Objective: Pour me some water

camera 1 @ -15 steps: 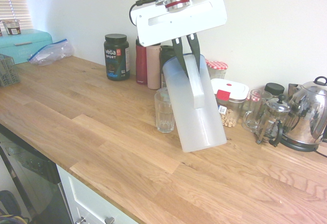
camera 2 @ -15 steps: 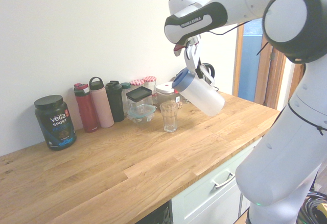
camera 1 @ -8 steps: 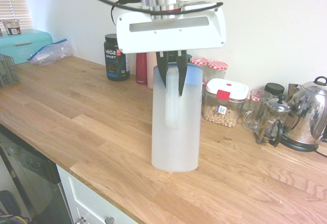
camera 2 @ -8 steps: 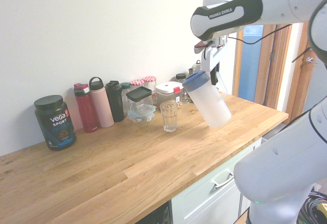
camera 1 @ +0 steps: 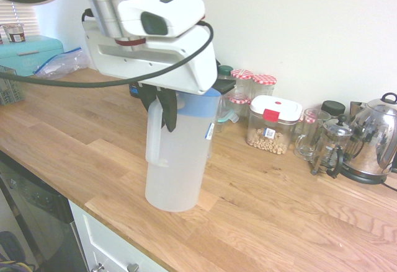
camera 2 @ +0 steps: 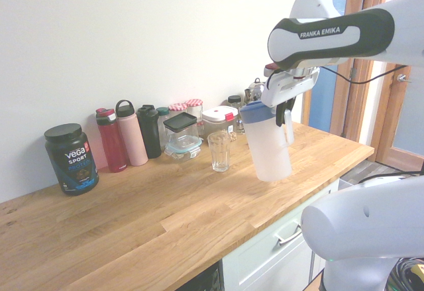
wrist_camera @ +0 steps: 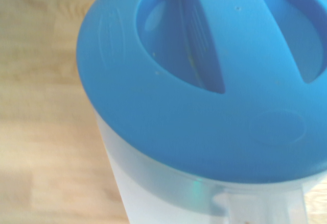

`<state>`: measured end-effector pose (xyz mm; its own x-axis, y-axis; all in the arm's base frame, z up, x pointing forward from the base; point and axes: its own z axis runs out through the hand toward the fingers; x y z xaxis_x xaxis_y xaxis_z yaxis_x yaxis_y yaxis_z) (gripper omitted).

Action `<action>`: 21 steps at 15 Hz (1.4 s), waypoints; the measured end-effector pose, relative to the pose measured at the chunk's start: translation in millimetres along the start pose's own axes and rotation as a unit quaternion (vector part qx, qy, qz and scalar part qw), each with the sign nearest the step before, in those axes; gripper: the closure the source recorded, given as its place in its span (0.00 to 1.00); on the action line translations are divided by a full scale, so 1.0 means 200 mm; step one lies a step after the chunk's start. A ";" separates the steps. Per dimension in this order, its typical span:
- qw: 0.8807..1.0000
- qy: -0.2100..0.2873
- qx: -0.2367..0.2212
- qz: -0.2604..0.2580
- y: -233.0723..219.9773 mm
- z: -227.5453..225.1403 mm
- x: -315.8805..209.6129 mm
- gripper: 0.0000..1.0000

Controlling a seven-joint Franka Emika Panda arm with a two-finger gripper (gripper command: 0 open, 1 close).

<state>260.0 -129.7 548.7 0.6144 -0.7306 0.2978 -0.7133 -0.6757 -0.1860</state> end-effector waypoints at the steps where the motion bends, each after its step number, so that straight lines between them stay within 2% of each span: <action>1: 1.000 0.013 0.008 0.013 -0.02 -0.02 -0.07 1.00; 4: 0.997 0.059 0.035 0.041 -0.13 -0.09 -0.29 1.00; 6: 0.992 0.104 0.056 0.050 -0.30 -0.21 -0.43 1.00; 11: 0.970 0.195 0.139 0.031 -0.74 -0.32 -0.84 1.00; 13: 0.966 0.199 0.168 0.011 -0.88 -0.30 -1.05 1.00; 16: 0.968 0.184 0.171 -0.002 -1.03 -0.16 -1.22 1.00; 21: 0.981 0.120 0.150 -0.011 -1.18 0.17 -1.19 1.00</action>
<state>294.1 200.7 490.7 0.5063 -0.6950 0.5106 -0.5467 -0.7166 -0.4332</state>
